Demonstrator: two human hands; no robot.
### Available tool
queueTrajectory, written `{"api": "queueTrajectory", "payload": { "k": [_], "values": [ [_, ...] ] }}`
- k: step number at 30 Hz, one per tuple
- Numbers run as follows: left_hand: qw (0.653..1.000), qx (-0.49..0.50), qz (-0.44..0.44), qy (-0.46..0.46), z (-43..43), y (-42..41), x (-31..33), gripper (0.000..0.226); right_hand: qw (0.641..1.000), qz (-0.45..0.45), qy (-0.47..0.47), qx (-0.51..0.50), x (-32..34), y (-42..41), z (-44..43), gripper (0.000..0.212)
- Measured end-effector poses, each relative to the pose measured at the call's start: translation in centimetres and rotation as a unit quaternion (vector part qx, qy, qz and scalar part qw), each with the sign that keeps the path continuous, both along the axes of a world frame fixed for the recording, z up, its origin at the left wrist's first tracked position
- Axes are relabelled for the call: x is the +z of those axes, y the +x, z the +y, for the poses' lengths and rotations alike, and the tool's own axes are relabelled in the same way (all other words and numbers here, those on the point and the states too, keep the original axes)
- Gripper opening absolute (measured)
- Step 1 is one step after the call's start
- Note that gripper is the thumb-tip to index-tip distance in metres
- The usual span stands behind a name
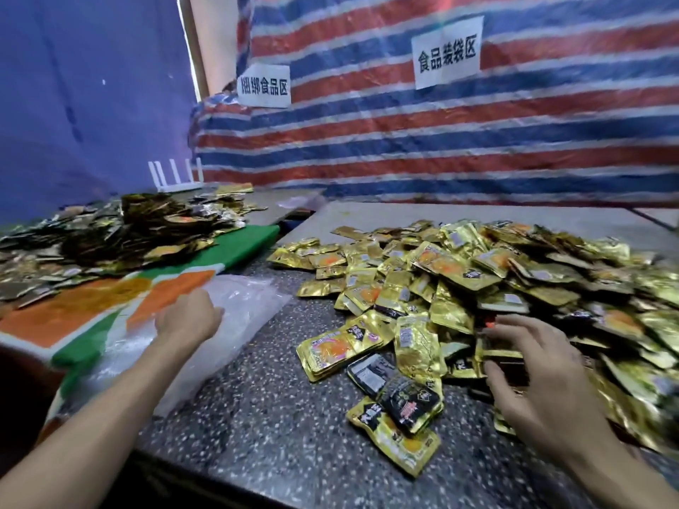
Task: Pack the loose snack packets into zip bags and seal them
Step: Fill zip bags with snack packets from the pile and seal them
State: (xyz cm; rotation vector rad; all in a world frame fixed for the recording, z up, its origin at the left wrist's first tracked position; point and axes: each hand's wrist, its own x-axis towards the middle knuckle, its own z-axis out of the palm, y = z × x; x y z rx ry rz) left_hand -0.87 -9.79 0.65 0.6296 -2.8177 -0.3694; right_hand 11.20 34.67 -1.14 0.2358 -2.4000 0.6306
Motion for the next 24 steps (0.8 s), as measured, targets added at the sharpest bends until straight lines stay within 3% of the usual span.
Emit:
{"api": "queueTrajectory", "payload": {
  "k": [4, 6, 9, 11, 13, 16, 20, 22, 24],
  "values": [
    [0.982, -0.021, 0.17, -0.082, 3.3, 1.2, 1.5, 0.027, 0.993, -0.017, -0.084, 0.087, 1.7, -0.8, -2.1, 0.024],
    [0.951, -0.089, 0.287, -0.07, 5.6, 2.2, 2.9, 0.026, 0.965, -0.107, -0.202, 0.127, 3.5, -1.4, -3.2, 0.013],
    [0.877, -0.271, 0.387, -0.083, 9.5, 4.2, 4.2, 0.022, 0.848, -0.286, -0.409, 0.176, 6.5, -3.3, -4.5, 0.068],
    [0.826, -0.397, 0.384, -0.115, 12.5, 5.5, 4.0, 0.019, 0.783, -0.358, -0.467, 0.199, 8.3, -4.4, -4.8, 0.089],
    [0.771, -0.489, 0.376, -0.16, 15.0, 6.4, 3.1, 0.015, 0.75, -0.389, -0.495, 0.206, 9.5, -5.2, -4.7, 0.098],
    [0.721, -0.561, 0.338, -0.225, 16.7, 6.9, 1.4, 0.031, 0.757, -0.411, -0.475, 0.181, 10.7, -5.5, -4.3, 0.083],
    [0.681, -0.625, 0.326, -0.199, 16.9, 7.0, -0.7, 0.02, 0.792, -0.426, -0.4, 0.174, 10.3, -4.2, -3.6, 0.033],
    [0.686, -0.628, 0.301, -0.212, 17.0, 7.1, -1.2, 0.025, 0.798, -0.424, -0.397, 0.162, 10.0, -3.2, -3.2, 0.016],
    [0.727, -0.607, 0.259, -0.187, 17.1, 7.6, -1.3, 0.022, 0.774, -0.444, -0.415, 0.177, 9.7, -2.2, -2.8, 0.016]
  ]
}}
